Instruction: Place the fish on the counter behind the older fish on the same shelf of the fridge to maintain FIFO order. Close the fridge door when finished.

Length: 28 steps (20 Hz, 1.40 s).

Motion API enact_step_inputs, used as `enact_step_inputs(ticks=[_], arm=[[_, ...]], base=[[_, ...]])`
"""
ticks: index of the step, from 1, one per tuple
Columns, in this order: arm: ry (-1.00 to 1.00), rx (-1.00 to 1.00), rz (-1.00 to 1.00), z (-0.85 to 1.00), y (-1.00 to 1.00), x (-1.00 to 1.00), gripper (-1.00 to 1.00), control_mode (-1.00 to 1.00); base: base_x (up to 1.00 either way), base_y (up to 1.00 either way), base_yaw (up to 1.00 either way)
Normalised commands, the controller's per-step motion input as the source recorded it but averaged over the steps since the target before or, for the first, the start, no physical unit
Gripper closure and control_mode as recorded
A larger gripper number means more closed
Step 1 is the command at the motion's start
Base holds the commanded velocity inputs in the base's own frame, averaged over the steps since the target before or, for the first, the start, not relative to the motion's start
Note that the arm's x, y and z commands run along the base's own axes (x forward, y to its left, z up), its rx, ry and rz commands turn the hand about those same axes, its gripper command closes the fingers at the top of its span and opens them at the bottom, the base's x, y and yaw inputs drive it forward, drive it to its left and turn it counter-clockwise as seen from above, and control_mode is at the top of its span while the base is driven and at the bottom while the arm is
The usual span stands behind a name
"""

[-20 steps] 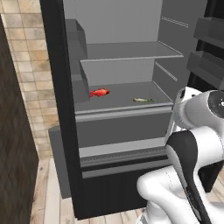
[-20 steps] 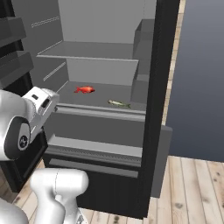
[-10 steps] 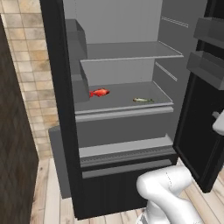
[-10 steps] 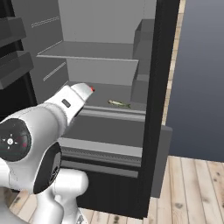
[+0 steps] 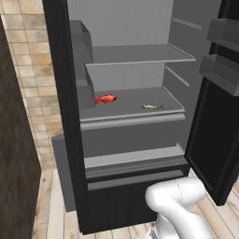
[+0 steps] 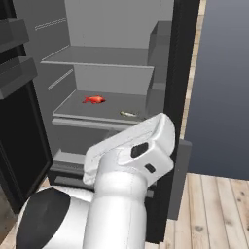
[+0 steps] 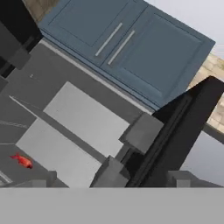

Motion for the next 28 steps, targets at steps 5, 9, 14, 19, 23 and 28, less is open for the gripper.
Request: enact_step_inputs(ticks=[5,9,14,19,23,28], arm=[[-0.2,0.28,0.03,-0.06,-1.0,0.48,-1.0,-1.0],[-0.02,0.16,0.13,-0.46,-0.74,0.87,-1.0,-1.0],[0.0,0.11,0.24,-0.44,-0.76,0.77,-1.0,-1.0],[0.0,0.12,0.25,-0.15,-0.92,0.55,-1.0,-1.0],[0.0,0.06,0.28,-0.1,-0.7,0.54,-1.0,-1.0],[0.0,0.01,0.32,-0.13,-0.17,0.87,-1.0,-1.0]], base=[[0.0,0.0,0.0],[0.0,0.0,0.0],[0.0,0.0,0.0],[0.0,0.0,0.0],[0.0,0.0,0.0],[0.0,0.0,0.0]])
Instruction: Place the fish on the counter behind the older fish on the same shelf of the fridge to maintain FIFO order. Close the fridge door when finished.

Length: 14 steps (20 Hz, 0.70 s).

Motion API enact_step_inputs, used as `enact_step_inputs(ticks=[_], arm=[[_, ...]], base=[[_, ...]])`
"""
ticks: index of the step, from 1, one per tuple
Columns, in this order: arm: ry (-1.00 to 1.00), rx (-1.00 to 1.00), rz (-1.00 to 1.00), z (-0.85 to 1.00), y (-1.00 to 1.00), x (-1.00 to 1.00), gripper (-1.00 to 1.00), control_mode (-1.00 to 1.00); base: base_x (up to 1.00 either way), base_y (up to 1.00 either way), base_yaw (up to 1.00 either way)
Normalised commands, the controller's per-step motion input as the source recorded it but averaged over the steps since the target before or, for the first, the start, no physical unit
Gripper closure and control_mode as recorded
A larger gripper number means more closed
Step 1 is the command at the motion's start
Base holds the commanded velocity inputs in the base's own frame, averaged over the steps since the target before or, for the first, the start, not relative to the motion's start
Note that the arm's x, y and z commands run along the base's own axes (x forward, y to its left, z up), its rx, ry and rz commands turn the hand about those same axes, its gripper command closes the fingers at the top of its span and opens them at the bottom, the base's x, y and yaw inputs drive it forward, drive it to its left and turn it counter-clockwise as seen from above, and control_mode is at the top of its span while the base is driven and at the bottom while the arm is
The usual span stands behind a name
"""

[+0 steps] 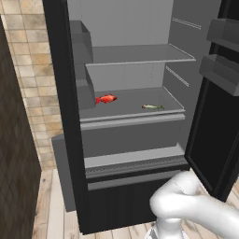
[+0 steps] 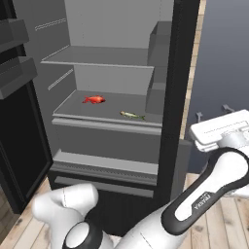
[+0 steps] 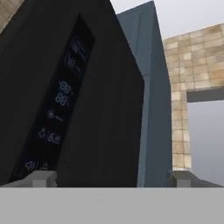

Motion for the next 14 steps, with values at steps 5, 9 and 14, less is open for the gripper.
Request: enact_step_inputs(ticks=[5,9,14], arm=[[0.0,0.0,0.35,-0.15,0.12,0.74,-1.0,-1.0],[0.01,0.0,0.33,-0.09,0.75,0.48,-1.0,-1.0],[0.0,-0.01,0.3,-0.01,1.0,0.14,-1.0,-1.0]], base=[[0.0,0.0,0.0],[0.0,0.0,0.0],[0.0,0.0,0.0]])
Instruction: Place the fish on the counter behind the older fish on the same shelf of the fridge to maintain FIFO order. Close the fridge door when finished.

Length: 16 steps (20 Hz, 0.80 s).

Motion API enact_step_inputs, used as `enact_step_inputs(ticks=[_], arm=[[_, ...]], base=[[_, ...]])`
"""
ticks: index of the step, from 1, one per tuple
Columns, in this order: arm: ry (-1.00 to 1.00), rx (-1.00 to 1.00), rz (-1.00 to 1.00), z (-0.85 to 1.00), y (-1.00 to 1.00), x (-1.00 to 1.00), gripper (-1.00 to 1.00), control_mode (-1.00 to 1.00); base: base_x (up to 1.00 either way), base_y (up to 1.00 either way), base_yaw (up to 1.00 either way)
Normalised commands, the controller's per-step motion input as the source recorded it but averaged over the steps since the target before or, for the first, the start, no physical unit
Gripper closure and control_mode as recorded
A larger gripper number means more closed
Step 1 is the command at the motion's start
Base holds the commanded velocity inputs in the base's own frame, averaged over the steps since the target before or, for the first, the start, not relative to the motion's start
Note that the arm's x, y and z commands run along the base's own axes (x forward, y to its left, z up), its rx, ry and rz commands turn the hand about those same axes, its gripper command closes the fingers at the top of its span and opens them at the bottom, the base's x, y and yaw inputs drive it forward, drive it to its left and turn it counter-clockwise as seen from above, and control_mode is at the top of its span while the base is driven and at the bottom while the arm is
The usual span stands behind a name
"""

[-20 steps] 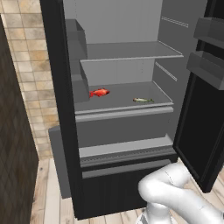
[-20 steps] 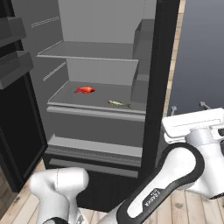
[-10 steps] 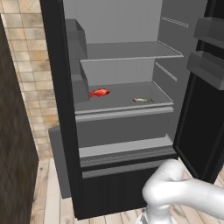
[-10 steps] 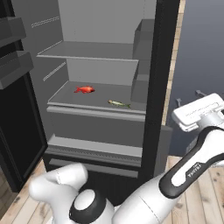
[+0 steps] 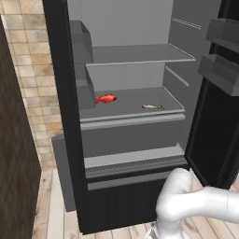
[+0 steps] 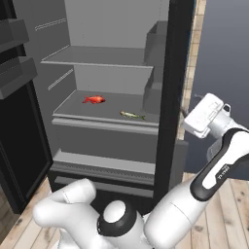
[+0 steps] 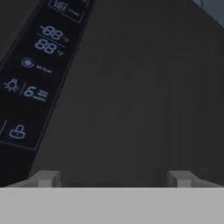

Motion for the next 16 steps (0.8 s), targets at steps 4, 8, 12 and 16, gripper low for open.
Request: enact_step_inputs(ticks=[4,8,12,16], arm=[[0.0,-0.09,0.22,0.01,1.0,0.0,-1.0,-1.0],[-0.02,-0.13,0.13,0.2,1.0,-0.06,-1.0,-1.0],[-0.04,-0.13,0.03,0.27,1.0,-0.03,-1.0,-1.0],[-0.07,-0.11,-0.03,0.35,1.0,0.0,-1.0,-1.0]], base=[[0.0,0.0,0.0],[0.0,0.0,0.0],[0.0,0.0,0.0],[0.0,0.0,0.0]])
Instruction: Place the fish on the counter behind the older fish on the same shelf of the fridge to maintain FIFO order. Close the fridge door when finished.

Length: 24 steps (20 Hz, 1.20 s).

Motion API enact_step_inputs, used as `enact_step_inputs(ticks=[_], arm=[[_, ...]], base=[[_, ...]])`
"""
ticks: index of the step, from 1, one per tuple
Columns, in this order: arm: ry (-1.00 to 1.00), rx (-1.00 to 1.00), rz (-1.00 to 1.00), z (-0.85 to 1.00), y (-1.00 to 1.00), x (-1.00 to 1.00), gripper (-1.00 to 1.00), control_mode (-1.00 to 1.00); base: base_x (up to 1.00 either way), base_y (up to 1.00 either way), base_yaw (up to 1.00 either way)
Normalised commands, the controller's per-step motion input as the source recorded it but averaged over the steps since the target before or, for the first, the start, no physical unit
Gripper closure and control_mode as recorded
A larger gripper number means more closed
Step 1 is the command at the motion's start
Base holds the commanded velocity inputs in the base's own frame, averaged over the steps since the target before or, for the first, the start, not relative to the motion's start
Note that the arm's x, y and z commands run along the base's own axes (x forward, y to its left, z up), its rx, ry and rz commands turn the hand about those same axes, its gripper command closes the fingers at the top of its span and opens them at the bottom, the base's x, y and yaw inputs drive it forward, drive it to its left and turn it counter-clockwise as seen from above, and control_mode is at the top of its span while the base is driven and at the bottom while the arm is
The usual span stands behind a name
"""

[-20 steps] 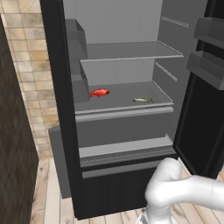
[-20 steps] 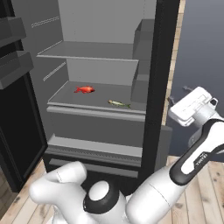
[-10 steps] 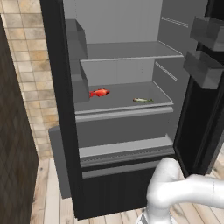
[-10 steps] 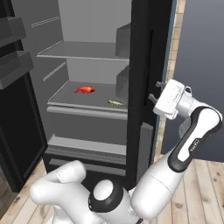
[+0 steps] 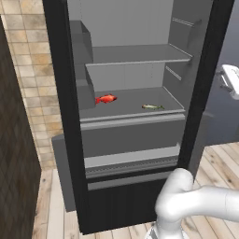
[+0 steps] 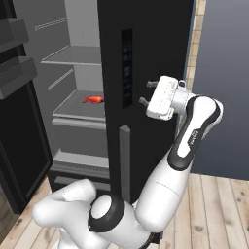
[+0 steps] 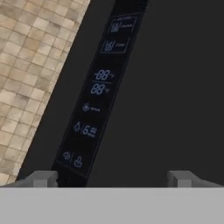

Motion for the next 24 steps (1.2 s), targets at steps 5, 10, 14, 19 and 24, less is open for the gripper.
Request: enact_step_inputs(ticks=[5,10,14,19,24], arm=[[-0.06,-0.15,-0.13,0.36,1.0,0.19,-1.0,-1.0],[-0.02,-0.15,-0.26,0.25,0.95,0.33,-1.0,-1.0],[-0.01,-0.12,-0.42,0.17,0.62,0.32,-1.0,-1.0],[0.0,-0.09,-0.47,0.12,0.27,0.64,-1.0,-1.0],[0.02,-0.05,-0.48,0.03,0.01,0.77,-1.0,-1.0]], base=[[0.0,0.0,0.0],[0.0,0.0,0.0],[0.0,0.0,0.0],[0.0,0.0,0.0],[0.0,0.0,0.0]])
